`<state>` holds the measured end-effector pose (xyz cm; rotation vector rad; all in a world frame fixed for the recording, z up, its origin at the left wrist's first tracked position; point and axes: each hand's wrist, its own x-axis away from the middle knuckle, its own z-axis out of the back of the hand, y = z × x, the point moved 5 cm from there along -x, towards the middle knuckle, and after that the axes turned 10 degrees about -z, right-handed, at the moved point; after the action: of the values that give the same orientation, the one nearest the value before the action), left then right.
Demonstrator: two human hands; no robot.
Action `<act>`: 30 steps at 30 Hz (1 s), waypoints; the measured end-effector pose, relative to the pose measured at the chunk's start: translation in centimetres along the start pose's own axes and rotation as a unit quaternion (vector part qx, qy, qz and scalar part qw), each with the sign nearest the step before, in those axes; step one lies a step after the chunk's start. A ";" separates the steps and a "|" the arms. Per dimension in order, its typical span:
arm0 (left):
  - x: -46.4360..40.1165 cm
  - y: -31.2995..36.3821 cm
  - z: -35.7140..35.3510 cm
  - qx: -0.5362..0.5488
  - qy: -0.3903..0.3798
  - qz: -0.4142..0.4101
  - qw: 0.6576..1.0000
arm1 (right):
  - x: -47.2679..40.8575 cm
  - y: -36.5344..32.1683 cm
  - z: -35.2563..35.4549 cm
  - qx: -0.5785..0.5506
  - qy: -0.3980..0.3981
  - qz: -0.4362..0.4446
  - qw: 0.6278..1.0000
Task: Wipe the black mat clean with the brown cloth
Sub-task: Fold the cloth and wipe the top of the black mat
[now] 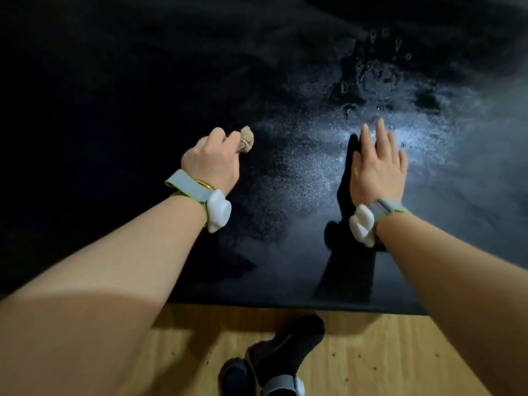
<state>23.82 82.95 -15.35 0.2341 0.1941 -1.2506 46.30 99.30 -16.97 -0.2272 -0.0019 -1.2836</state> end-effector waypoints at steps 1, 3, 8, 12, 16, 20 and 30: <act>0.1 0.1 -0.2 0.000 0.000 0.000 1.000 | 1.8 0.2 -0.2 0.004 -0.010 -0.007 1.000; 0.1 0.3 -0.4 0.000 -0.027 -0.008 1.000 | 5.8 0.6 -1.4 0.019 -0.032 -0.018 0.999; 0.5 2.0 0.3 0.009 -0.072 0.074 0.995 | 8.4 0.8 -2.3 0.025 -0.019 -0.022 0.999; 6.2 12.3 1.9 0.118 -0.144 -0.070 0.980 | 8.2 0.8 -2.4 0.029 -0.011 -0.019 0.999; 8.3 10.1 2.9 0.084 -0.108 -0.092 0.986 | 8.2 0.7 -2.1 0.024 -0.016 -0.021 0.999; 9.5 -2.2 4.1 -0.024 -0.097 0.162 0.982 | 8.4 0.5 -2.1 0.025 -0.015 -0.011 1.000; 12.0 10.2 3.8 0.091 -0.057 -0.004 0.994 | 8.5 0.6 -2.4 0.023 -0.002 -0.003 1.000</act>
<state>37.29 73.99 -14.24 0.3186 -0.0187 -1.2875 49.03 91.02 -18.34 -0.1903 -0.0351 -1.2871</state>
